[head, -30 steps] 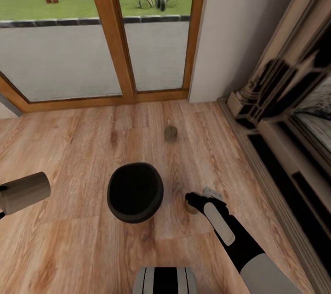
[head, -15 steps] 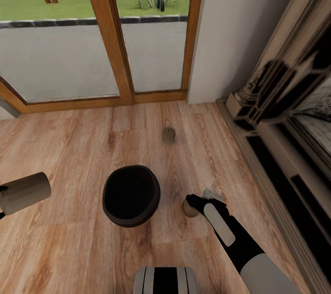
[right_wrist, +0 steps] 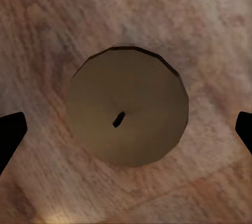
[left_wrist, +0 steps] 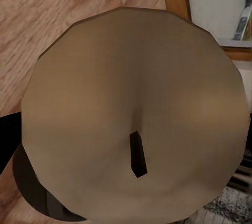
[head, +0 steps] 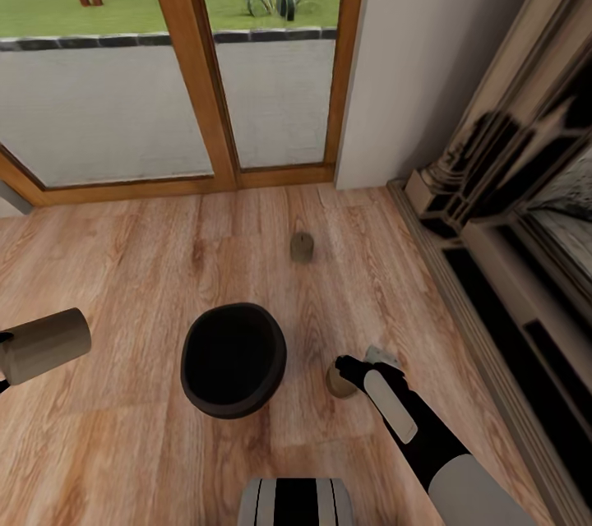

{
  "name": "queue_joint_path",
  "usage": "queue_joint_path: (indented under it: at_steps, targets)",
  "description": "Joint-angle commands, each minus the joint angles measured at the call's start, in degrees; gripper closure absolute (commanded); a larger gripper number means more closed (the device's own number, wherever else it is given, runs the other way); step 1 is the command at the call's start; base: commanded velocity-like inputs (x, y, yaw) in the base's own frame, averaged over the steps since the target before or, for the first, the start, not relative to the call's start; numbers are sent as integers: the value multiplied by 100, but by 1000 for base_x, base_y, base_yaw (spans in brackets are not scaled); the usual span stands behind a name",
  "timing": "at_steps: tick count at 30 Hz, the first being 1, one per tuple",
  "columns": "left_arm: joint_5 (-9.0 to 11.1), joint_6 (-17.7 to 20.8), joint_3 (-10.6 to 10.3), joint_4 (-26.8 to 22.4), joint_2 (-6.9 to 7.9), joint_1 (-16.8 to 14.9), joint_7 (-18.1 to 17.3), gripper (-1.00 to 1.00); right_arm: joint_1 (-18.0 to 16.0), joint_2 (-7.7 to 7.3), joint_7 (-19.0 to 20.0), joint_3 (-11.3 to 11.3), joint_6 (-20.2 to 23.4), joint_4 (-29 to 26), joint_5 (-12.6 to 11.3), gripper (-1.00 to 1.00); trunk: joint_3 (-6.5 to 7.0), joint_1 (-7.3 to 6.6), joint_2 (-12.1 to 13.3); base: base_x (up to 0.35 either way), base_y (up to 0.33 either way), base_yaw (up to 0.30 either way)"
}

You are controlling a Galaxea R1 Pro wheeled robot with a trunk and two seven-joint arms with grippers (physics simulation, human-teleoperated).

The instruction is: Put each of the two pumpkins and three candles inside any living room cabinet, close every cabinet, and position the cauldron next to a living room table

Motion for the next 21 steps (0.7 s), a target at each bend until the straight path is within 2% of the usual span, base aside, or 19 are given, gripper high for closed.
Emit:
queue_joint_path:
  at_steps: [1, 7, 21]
  targets:
    - [66, 7, 7, -5, -1, 5, 56, 100, -5, 1, -42, 15, -6, -2, -36, -100, -3, 1, -2, 163, 35, 0]
    - [66, 7, 7, -4, -3, 5, 56, 100, -5, 5, -35, 20, -27, 3, -36, -100, -3, 1, -2, 170, 69, 0]
    - [66, 7, 7, -4, -5, 5, 56, 100, -8, 5, -32, 21, -36, 20, -36, -100, -3, 1, -2, 19, 4, 0]
